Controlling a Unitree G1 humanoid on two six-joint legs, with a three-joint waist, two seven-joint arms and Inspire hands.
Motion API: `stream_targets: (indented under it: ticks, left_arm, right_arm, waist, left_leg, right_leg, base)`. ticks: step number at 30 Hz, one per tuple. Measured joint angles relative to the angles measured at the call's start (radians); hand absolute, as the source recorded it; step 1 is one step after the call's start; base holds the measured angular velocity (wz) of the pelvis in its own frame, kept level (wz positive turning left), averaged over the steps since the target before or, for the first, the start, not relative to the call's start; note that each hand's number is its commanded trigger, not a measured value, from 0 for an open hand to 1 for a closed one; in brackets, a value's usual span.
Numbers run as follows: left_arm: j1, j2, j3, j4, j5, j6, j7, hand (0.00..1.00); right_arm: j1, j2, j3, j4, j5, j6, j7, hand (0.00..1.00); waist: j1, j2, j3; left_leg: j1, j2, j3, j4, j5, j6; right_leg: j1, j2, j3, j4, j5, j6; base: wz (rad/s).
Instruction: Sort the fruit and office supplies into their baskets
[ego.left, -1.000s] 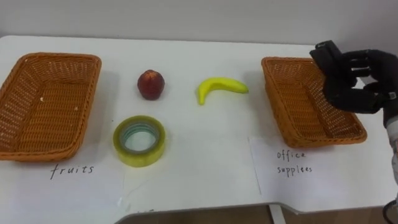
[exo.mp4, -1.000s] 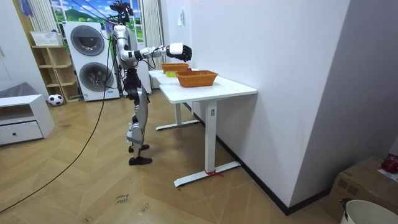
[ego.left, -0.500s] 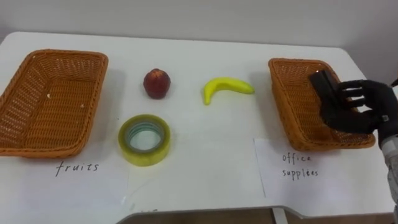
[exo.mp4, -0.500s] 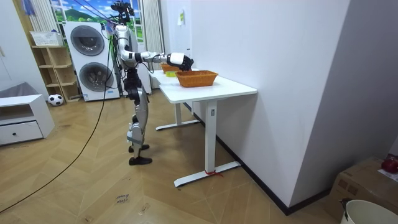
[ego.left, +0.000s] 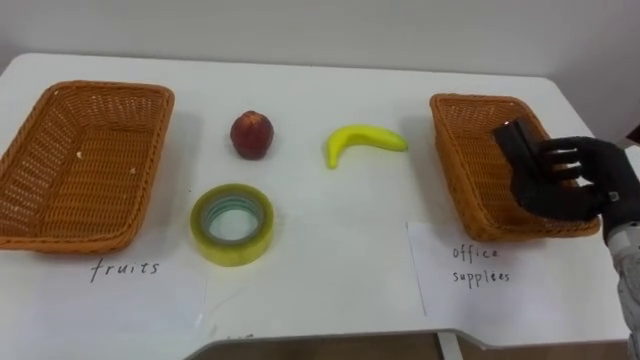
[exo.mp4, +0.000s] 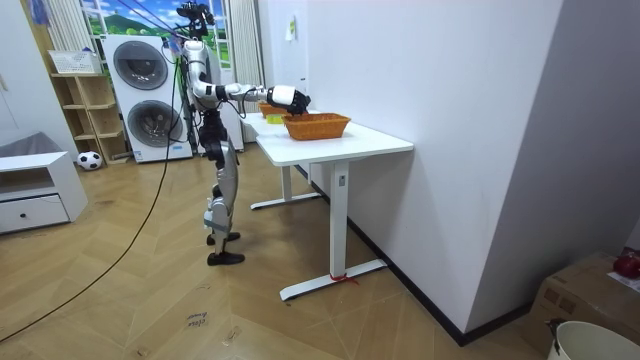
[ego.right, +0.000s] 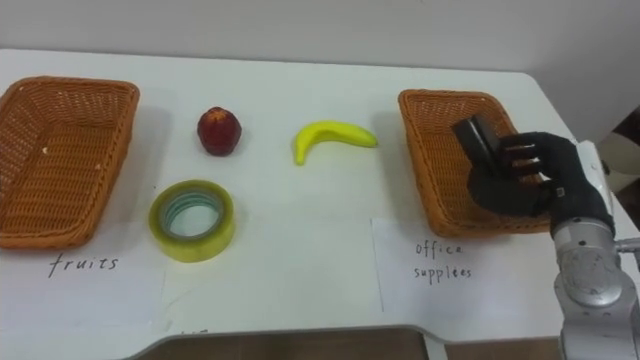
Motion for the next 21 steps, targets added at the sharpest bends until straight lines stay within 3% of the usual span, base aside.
stream_targets:
  ticks: [1, 21]
  left_arm:
    - [0.000, 0.000, 0.000, 0.000, 0.000, 0.000, 0.000, 0.00]
    - [0.000, 0.000, 0.001, 0.000, 0.001, 0.000, 0.000, 0.00]
  right_arm:
    - [0.000, 0.004, 0.000, 0.000, 0.000, 0.000, 0.000, 0.00]
    - [0.000, 0.010, 0.000, 0.000, 0.001, -0.022, -0.003, 0.00]
  waist:
    - [0.000, 0.000, 0.0001]
    - [0.000, 0.001, 0.0016]
  left_leg:
    - [0.000, 0.000, 0.000, 0.000, 0.000, 0.000]
    - [-0.001, 0.000, -0.005, 0.000, 0.000, 0.000]
  right_leg:
    - [0.000, 0.000, 0.000, 0.000, 0.000, 0.000]
    - [0.000, 0.000, 0.000, 0.000, 0.000, 0.000]
  base:
    - [0.00]
    - [0.00]
